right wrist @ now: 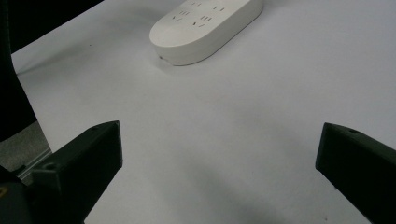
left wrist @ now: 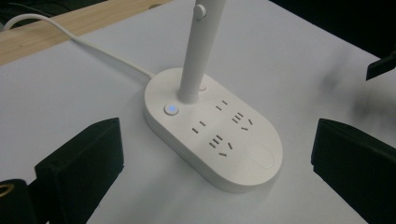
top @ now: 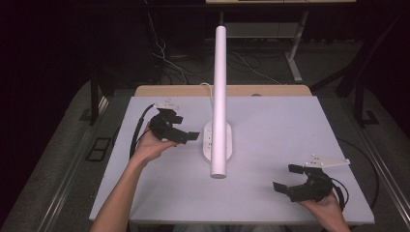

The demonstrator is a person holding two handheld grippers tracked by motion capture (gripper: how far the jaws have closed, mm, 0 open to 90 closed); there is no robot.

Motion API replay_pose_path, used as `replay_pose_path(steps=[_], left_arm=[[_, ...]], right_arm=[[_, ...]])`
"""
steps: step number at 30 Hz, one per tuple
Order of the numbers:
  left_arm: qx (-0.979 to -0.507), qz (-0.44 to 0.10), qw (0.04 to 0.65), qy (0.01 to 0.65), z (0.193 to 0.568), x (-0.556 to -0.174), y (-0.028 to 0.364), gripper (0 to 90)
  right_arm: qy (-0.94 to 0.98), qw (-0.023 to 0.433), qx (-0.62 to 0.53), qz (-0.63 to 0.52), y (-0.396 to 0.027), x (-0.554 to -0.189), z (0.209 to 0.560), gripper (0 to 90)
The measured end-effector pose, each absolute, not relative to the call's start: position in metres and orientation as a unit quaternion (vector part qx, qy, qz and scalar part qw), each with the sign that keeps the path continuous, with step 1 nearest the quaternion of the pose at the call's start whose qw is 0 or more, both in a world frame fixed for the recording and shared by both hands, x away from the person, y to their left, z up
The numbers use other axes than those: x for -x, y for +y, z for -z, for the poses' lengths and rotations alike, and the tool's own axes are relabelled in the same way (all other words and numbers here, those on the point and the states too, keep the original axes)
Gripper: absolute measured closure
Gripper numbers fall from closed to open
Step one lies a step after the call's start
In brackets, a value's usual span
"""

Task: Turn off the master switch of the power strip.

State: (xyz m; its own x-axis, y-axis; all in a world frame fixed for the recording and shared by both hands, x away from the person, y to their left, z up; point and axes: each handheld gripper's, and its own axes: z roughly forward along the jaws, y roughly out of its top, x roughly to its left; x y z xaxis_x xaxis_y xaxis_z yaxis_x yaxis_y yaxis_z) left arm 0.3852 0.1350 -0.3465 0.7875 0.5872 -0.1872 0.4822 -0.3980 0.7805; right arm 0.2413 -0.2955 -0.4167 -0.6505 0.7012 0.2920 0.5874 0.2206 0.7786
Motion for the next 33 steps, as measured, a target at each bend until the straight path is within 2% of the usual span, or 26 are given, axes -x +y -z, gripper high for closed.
replay_pose_path(steps=[18, 33], left_arm=[[-0.846, -0.053, 0.420, 0.323, 0.348, -0.412, 0.119, 1.6], [-0.844, -0.048, 0.420, 0.331, 0.358, -0.427, 0.111, 7.2]], right_arm=[[0.777, 0.067, -0.416, -0.468, -0.297, -0.241, 0.415, 0.0], [0.777, 0.066, -0.419, -0.466, -0.298, -0.241, 0.415, 0.0]])
